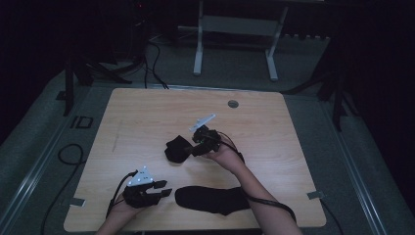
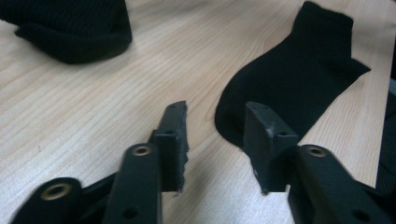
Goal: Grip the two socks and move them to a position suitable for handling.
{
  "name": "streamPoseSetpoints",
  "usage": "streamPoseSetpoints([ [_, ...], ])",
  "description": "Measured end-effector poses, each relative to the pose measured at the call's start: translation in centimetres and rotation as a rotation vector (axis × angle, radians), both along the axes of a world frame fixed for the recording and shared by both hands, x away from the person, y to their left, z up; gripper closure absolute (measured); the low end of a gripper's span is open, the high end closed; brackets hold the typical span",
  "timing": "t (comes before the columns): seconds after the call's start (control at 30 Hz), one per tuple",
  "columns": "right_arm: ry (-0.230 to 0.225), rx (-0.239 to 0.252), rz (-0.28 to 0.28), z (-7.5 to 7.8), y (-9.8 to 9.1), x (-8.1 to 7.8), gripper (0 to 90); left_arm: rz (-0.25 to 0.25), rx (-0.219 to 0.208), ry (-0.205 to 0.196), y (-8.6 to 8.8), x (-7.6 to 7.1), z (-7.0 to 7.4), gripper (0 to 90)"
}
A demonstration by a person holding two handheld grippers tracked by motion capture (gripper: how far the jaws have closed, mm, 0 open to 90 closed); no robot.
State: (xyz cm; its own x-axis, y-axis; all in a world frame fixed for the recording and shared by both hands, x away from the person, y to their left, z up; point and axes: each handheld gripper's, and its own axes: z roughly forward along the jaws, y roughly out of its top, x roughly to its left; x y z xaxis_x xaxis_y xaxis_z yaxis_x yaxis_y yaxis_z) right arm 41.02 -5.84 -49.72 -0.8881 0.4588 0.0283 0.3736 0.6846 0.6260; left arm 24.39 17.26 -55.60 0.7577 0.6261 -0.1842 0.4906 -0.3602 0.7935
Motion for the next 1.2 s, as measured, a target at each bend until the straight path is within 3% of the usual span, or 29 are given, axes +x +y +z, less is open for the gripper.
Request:
streamPoseSetpoints([
  [0.07,0.005,0.001,-0.001,-0.1,0.4,0.3,42.7,-0.001,0.003,-0.014,0.1,0.0,0.1,59.1],
  [0.17,0.026,-0.013,-0.028,-1.0,2.5,1.6,38.0,0.021,-0.005,-0.016,0.2,0.1,0.2,44.8],
  [0.27,0.033,-0.028,-0.060,-1.6,3.7,2.4,34.1,0.034,0.001,-0.015,0.2,0.1,0.1,38.7],
  [0.43,0.053,-0.055,-0.071,-2.9,5.1,3.0,31.2,0.046,0.011,-0.011,0.3,0.2,0.0,36.1],
  [0.53,0.058,-0.096,-0.057,-4.4,6.1,2.6,32.1,0.086,0.011,-0.020,0.4,0.3,0.1,33.9],
  [0.7,0.066,-0.096,-0.046,-4.9,6.2,2.1,49.9,0.126,-0.023,-0.020,0.8,0.5,0.2,32.7],
  [0.77,0.075,-0.098,-0.034,-4.8,6.2,1.8,68.6,0.127,-0.030,-0.022,0.8,0.5,0.3,34.4],
  [0.83,0.085,-0.102,-0.025,-4.7,6.3,1.3,76.3,0.130,-0.029,-0.018,0.7,0.5,0.3,34.6],
  [0.9,0.065,-0.120,-0.020,-4.6,6.6,0.9,78.1,0.141,-0.030,-0.012,0.6,0.6,0.2,37.2],
  [1.03,0.071,-0.113,-0.027,-4.2,6.1,0.4,78.9,0.159,-0.042,-0.007,0.6,0.7,0.2,37.5],
  [1.13,0.037,-0.081,-0.018,-3.4,4.9,-0.6,78.9,0.176,-0.057,-0.007,0.5,1.1,0.5,37.4],
  [1.2,-0.009,-0.065,-0.004,-2.6,3.7,-1.6,78.9,0.180,-0.060,-0.010,0.2,1.3,0.8,37.4],
])
